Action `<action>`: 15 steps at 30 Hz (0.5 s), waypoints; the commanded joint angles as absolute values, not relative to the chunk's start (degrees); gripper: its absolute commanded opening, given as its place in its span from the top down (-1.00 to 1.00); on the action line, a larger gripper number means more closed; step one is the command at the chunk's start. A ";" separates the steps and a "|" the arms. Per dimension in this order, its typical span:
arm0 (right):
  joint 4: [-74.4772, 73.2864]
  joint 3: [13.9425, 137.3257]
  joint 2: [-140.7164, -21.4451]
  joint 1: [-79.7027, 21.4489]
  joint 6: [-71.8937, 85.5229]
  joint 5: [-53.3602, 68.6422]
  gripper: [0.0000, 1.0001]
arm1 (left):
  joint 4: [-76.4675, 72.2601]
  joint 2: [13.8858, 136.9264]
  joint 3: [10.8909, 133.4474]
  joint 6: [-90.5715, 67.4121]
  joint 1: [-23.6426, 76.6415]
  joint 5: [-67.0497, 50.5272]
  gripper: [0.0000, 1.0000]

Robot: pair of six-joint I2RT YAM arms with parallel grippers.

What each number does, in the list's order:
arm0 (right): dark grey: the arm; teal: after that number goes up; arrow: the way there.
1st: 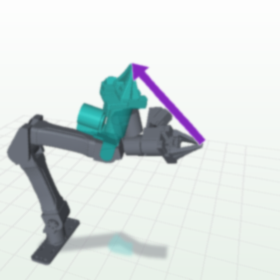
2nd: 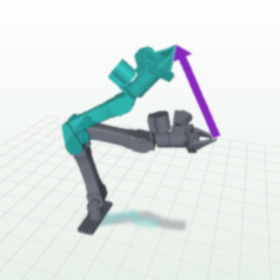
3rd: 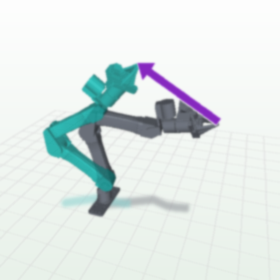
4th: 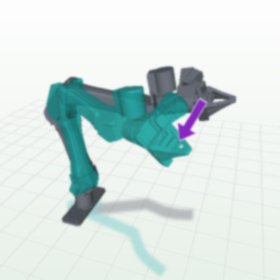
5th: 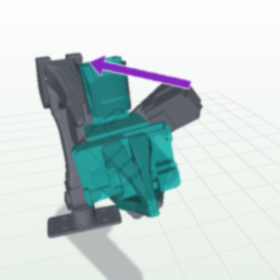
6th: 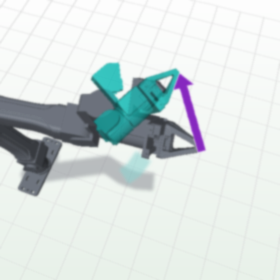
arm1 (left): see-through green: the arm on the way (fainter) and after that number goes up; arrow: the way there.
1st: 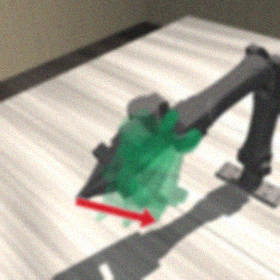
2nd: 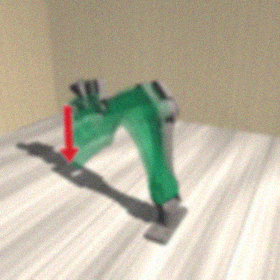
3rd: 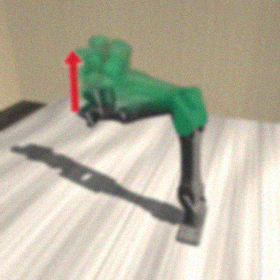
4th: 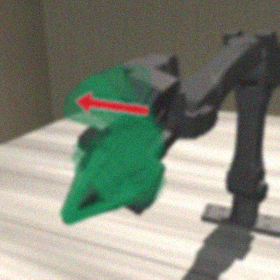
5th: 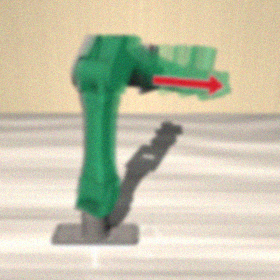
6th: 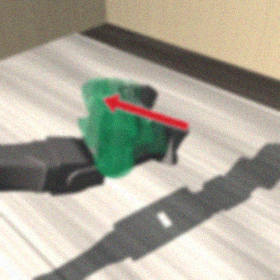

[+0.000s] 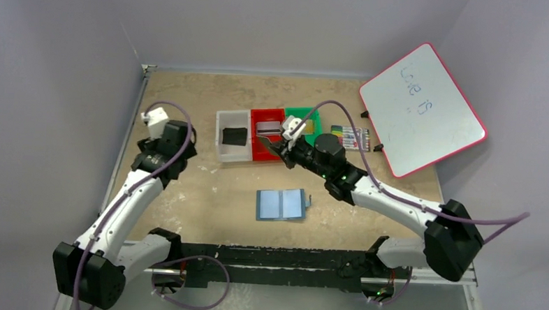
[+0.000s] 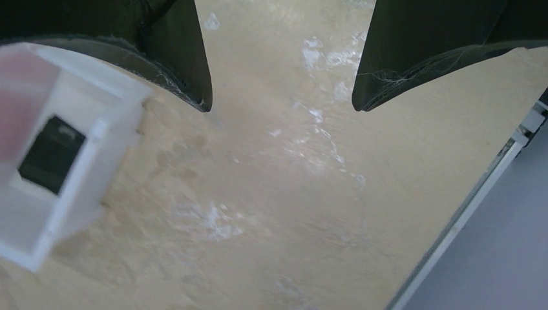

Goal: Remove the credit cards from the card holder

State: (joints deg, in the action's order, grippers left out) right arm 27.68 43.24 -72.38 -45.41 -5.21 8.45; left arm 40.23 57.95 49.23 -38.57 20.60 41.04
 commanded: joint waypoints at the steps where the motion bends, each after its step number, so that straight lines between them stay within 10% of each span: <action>1: 30.84 51.79 -77.87 -46.99 -13.48 8.27 1.00 | 34.89 54.95 48.62 -34.49 6.92 29.78 -0.60; 15: 20.37 79.76 -107.66 -51.09 -32.15 -1.21 1.00 | 35.67 49.53 48.06 -37.13 3.87 37.26 -0.59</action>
State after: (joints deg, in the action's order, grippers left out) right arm 23.27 73.71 -104.38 -50.46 -25.02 3.46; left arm 37.36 51.37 48.21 -36.86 4.19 34.54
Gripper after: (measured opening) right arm 0.005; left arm 0.795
